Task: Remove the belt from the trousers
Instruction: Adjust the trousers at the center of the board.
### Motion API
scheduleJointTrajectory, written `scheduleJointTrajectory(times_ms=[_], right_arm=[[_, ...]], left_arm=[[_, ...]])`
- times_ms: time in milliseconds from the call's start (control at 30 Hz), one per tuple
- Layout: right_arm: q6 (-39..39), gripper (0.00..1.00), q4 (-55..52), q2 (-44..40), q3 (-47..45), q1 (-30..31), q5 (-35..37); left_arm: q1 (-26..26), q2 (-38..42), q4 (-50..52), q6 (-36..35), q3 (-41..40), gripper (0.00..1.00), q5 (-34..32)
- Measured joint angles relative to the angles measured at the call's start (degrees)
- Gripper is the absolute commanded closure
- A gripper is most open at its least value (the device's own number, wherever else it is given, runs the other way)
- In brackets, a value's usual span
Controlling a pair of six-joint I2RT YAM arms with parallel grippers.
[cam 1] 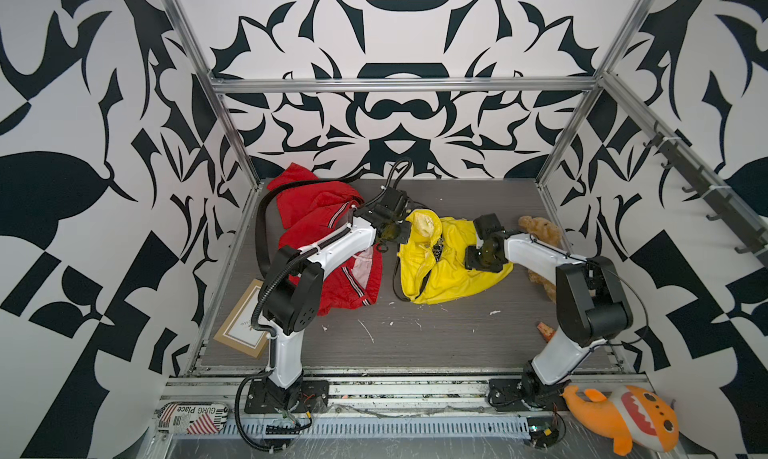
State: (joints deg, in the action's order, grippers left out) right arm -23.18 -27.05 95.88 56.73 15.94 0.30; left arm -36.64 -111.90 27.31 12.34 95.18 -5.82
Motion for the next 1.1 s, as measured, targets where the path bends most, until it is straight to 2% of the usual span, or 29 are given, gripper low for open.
scheduleJointTrajectory(times_ms=[67, 233, 267, 333, 367, 433, 467, 567, 667, 800, 900, 1100], right_arm=[[-4.1, 0.43, 2.1, -2.0, -3.9, 4.7, -1.6], [-12.2, 0.43, 6.8, -4.7, -7.2, 14.7, -3.5], [-13.3, 0.43, 7.0, -5.6, -7.8, 15.8, -3.8], [-14.8, 0.42, 6.3, -8.0, -8.9, 16.4, -4.0], [-15.3, 0.42, 5.2, -9.6, -9.2, 16.4, -3.9], [-15.5, 0.41, 2.8, -13.0, -9.2, 16.2, -3.1], [-15.5, 0.41, 1.5, -14.9, -9.1, 16.1, -2.7], [-15.0, 0.41, -2.4, -20.1, -8.0, 15.5, -1.5], [-13.8, 0.4, -4.9, -22.8, -6.3, 14.6, -0.8], [-12.1, 0.4, -6.4, -23.5, -4.7, 13.1, -0.4], [-10.6, 0.39, -6.8, -22.9, -3.9, 11.8, -0.5], [-8.4, 0.39, -7.5, -21.0, -2.1, 10.3, -0.5]], left_arm=[[0.8, -2.8, 1.4, -4.7, 8.2, 1.0, 0.0], [0.9, -12.9, 4.7, -12.3, 25.0, 1.0, 1.9], [0.9, -15.1, 5.7, -13.3, 27.6, 0.89, 2.0], [0.8, -19.0, 7.9, -14.7, 31.1, 0.41, 2.0], [0.7, -20.1, 8.6, -15.1, 31.6, 0.23, 1.7], [0.7, -20.7, 9.6, -15.4, 30.0, 0.04, 0.5], [0.8, -19.7, 9.3, -15.5, 27.6, 0.0, -0.4], [0.8, -12.4, 7.4, -15.6, 15.0, 0.01, -2.3], [0.8, -2.0, 5.8, -16.3, 4.2, 0.01, -1.4], [0.5, 8.1, 3.7, -19.3, -1.6, 0.01, 3.5], [-0.5, 9.2, 3.6, -22.1, -1.8, 0.0, 7.9], [-3.0, 1.9, 5.4, -26.5, -2.0, 0.0, 12.3]])
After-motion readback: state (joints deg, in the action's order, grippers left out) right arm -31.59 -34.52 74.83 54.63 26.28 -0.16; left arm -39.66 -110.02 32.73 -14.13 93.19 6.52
